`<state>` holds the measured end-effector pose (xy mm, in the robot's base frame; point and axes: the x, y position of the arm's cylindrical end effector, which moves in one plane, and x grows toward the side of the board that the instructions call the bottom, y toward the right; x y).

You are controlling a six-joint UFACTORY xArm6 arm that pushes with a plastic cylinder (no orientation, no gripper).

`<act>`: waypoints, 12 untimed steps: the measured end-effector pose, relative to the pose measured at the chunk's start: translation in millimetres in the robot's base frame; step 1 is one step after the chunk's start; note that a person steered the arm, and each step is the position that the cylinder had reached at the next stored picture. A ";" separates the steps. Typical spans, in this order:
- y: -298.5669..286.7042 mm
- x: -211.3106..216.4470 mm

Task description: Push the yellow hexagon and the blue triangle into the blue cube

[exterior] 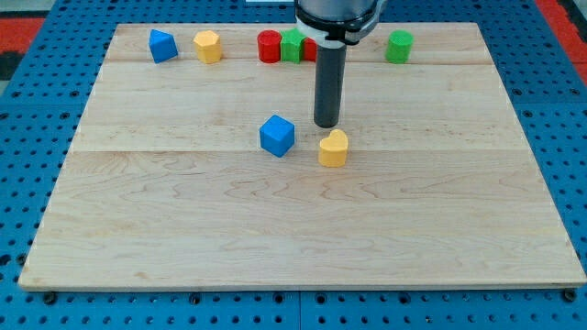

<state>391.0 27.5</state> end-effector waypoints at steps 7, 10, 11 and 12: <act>-136.7 -165.5; -45.0 -42.3; -96.8 -44.3; -219.1 -47.7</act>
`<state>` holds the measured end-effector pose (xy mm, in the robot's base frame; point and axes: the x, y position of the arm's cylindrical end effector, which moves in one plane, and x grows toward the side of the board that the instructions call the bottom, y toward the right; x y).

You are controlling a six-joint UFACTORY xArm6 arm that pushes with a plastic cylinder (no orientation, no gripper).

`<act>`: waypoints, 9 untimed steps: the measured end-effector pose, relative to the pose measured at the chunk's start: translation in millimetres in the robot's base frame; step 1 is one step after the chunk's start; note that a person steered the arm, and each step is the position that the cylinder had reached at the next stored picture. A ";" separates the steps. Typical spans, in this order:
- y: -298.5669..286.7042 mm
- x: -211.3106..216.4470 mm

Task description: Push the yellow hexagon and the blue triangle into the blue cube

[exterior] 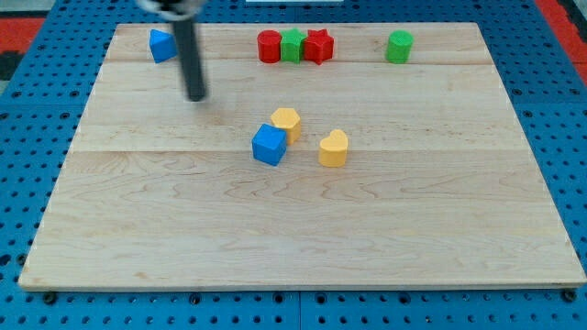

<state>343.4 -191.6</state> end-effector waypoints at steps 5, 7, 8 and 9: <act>64.8 -25.3; 22.5 11.2; 36.6 -16.5; 79.8 -4.7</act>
